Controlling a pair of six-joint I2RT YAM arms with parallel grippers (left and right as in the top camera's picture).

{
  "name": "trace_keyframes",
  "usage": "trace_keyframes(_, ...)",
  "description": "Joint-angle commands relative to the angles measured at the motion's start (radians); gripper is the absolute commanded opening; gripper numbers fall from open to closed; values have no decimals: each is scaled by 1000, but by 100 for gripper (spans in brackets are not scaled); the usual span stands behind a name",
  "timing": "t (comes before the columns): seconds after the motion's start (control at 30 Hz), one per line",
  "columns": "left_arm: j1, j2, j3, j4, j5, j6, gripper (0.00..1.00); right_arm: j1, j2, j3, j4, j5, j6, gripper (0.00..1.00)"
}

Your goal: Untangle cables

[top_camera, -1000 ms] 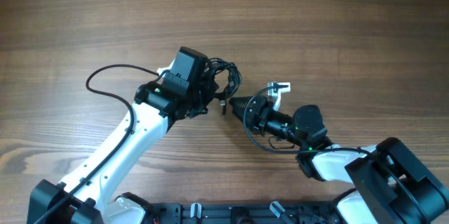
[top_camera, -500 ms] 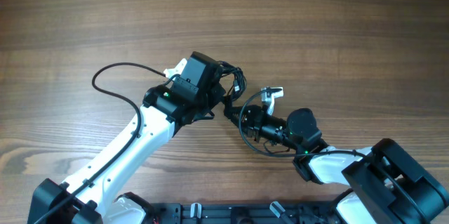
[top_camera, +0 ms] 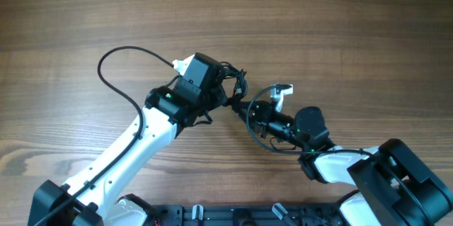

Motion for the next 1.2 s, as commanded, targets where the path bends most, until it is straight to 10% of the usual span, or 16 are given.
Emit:
trace_keyframes(0.0,-68,-18,-6,-7,-2,106,4,-29,13,9,16,80,-17,5)
trace_keyframes(0.57,-183,-18,-6,11,181,302,4,-29,13,9,-147,219,-51,8)
trace_keyframes(1.17,79,-61,-6,20,325,319,4,-100,-69,9,-63,21,-175,80)
